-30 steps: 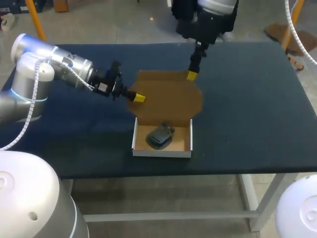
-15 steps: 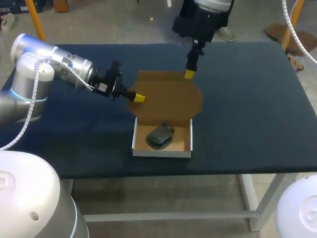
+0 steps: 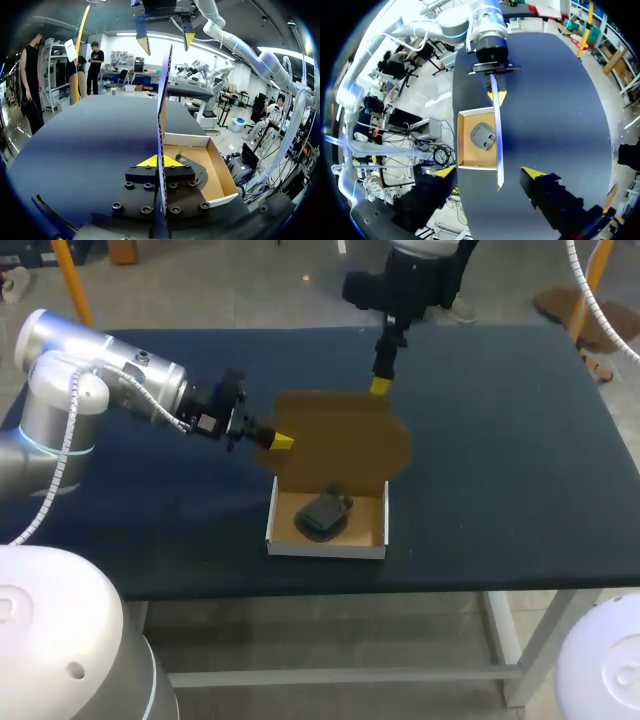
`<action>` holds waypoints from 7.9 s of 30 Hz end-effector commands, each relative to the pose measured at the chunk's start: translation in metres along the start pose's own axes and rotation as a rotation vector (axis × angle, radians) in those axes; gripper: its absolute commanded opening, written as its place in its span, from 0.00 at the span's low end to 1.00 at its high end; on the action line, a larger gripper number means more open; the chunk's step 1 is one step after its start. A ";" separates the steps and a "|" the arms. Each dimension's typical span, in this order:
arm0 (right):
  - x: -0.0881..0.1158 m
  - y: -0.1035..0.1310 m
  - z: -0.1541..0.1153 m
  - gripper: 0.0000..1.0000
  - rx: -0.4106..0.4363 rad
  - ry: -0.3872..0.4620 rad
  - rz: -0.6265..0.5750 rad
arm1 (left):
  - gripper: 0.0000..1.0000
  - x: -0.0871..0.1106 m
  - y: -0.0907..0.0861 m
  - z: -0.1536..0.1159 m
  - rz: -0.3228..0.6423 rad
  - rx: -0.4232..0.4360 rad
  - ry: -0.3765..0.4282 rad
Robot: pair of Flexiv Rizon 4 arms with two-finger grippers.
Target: Assemble the packaging by folding the flat box into shape, placing the metal phone stand inside, and closing the box properly
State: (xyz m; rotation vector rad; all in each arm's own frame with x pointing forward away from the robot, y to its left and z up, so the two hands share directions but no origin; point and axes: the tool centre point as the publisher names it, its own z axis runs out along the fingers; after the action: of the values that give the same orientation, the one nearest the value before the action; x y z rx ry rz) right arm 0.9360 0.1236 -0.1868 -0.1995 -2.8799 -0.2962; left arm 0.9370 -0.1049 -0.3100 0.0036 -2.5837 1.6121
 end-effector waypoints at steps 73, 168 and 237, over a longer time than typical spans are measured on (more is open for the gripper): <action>-0.008 0.052 0.028 0.52 0.103 -0.216 -0.170 | 0.00 0.026 0.005 -0.005 0.202 0.008 -0.287; 0.007 0.059 0.088 0.67 0.186 -0.194 -0.299 | 0.00 0.026 0.005 -0.005 0.202 0.008 -0.287; 0.000 0.056 0.021 1.00 -0.002 -0.046 0.231 | 0.00 0.026 0.005 -0.005 0.202 0.008 -0.287</action>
State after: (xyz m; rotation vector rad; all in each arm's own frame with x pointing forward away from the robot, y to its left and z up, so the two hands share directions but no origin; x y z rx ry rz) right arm 0.9392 0.1824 -0.1973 -0.5439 -2.8681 -0.2589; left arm 0.9110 -0.0968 -0.3095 -0.0271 -2.8744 1.8077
